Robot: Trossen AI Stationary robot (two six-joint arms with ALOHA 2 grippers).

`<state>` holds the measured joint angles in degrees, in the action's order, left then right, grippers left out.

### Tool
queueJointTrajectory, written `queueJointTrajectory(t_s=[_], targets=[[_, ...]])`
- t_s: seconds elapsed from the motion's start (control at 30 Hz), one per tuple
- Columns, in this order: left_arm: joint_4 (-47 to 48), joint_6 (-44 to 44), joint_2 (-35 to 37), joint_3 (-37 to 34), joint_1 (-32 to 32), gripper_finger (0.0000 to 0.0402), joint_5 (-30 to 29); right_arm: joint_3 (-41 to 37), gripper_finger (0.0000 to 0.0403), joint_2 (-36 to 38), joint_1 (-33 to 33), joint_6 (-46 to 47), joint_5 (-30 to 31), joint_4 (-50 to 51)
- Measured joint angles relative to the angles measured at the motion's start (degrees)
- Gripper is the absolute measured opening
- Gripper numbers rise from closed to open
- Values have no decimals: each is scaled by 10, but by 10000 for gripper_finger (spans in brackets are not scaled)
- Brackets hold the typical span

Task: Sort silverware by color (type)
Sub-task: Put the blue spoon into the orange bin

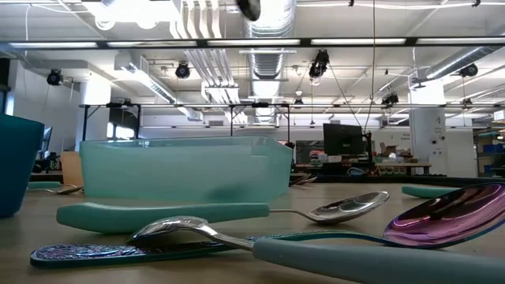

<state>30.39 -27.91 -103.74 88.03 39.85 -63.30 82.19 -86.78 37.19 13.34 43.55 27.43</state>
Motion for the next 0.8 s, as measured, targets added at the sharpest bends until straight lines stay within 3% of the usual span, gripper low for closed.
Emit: queueJointTrajectory(t_s=[0.23, 0.47, 0.6, 0.8], targets=[[216, -107, 52, 0, -32, 8, 2, 0, 199, 24, -4, 63, 6, 112], [398, -131, 102, 0, -144, 8, 47, -6, 194, 24, -11, 92, 103, 187], [465, -85, 126, -1, -233, 8, 86, -9, 194, 24, -23, 97, 130, 215], [470, 47, 155, -9, -385, 8, 117, -29, 194, 24, -52, 97, 135, 220]])
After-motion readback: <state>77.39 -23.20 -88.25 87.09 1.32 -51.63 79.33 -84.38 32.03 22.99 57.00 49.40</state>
